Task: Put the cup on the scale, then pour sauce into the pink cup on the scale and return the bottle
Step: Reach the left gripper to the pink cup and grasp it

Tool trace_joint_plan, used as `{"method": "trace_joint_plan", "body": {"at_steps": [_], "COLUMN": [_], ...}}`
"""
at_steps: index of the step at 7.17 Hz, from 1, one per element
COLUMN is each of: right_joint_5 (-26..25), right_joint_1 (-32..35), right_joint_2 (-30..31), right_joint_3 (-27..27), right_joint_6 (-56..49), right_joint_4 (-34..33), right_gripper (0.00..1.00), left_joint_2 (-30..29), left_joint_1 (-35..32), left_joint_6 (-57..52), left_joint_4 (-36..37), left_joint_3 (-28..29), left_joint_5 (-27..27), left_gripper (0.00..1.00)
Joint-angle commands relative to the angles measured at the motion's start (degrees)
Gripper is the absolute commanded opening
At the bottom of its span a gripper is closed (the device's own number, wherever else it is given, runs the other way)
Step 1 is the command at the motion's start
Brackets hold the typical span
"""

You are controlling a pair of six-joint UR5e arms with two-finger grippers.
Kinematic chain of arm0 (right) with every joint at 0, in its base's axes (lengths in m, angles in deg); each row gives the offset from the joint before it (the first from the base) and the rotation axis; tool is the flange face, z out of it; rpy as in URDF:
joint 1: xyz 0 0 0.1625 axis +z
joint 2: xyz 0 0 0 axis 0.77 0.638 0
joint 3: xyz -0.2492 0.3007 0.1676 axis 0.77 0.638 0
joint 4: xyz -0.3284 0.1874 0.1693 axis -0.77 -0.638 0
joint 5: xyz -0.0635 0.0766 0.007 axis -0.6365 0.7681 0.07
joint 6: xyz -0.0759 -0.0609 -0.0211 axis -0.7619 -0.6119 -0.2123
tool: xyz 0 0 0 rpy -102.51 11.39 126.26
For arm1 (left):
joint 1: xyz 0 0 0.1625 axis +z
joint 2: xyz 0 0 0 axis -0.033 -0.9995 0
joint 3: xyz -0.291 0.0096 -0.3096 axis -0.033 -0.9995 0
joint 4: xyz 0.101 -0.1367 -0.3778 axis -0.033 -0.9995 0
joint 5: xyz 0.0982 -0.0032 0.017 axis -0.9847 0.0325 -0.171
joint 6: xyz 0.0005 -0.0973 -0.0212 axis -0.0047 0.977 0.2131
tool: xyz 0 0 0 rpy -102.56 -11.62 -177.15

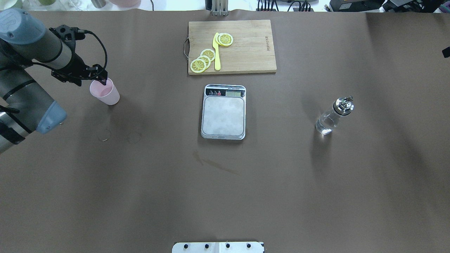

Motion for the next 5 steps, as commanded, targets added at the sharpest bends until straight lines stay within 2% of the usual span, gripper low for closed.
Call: {"method": "trace_joint_plan", "body": {"at_steps": [1,2,3,4,5], "right_joint_5": [-0.02,-0.36,-0.54,-0.63,-0.72], "right_joint_1": [-0.11,-0.11,-0.11,-0.2,-0.29], "right_joint_2": [-0.15,-0.15,-0.15,-0.24,-0.76], "right_joint_3": [-0.11,-0.03,-0.11,-0.11,-0.2], "right_joint_6": [-0.02,-0.02,-0.02,0.07,0.07], "right_joint_4": [0.0,0.0,0.0,0.0,0.0], "right_gripper": [1.0,1.0,1.0,1.0,1.0], "left_joint_2": [0.57,2.14,2.76,1.9,-0.55], "left_joint_1": [0.25,0.25,0.25,-0.27,-1.58], "left_joint_6": [0.12,0.46,0.99,1.0,1.0], "left_joint_4": [-0.16,-0.16,0.71,5.51,12.6], "left_joint_3": [-0.51,-1.81,-4.44,-5.94,-8.65], "left_joint_5": [0.3,-0.05,0.73,7.61,9.51], "left_gripper": [0.11,0.0,0.0,0.0,0.0]}}
